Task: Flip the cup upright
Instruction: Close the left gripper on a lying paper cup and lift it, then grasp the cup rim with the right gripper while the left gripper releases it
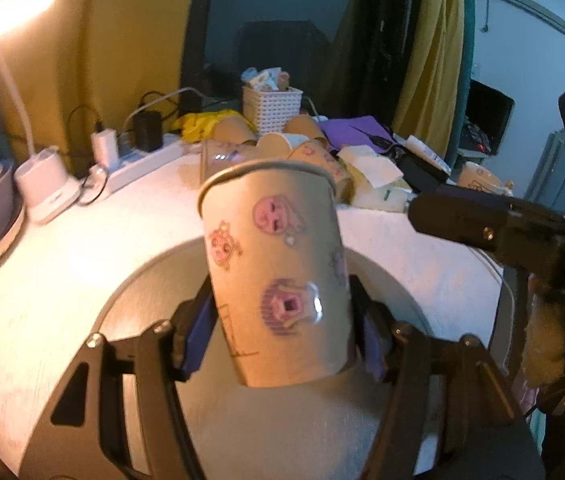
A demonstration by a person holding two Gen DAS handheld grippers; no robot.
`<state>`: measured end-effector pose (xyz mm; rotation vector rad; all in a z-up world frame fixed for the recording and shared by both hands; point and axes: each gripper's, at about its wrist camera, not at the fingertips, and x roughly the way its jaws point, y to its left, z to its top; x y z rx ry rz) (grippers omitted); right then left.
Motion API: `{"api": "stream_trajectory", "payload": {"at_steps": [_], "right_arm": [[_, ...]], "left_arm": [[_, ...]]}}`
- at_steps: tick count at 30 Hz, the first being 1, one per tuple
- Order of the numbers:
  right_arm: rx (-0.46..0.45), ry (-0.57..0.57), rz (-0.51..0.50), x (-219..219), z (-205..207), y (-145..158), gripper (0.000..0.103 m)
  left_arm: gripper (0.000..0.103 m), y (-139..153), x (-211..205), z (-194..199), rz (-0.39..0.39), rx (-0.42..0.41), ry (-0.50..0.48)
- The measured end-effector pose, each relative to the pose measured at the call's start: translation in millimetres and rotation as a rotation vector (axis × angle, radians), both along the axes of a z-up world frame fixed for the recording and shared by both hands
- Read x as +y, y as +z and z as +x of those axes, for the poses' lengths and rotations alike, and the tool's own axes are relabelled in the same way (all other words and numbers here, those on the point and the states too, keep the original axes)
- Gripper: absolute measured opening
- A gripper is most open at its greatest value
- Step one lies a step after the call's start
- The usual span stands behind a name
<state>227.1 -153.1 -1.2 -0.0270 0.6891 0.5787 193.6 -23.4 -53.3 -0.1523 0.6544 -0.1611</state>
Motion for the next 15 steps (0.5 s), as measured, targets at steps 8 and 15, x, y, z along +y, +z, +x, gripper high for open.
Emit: {"api": "stream_trajectory", "payload": {"at_steps": [8, 15], "right_arm": [[0.087, 0.104, 0.061, 25.6, -41.1, -9.8, 0.073], [0.162, 0.169, 0.086, 39.5, -70.8, -18.9, 0.073]], "left_arm": [[0.062, -15.8, -1.3, -60.2, 0.083, -0.076, 0.083], [0.062, -34.7, -10.7, -95.3, 0.097, -0.101, 0.07]]}}
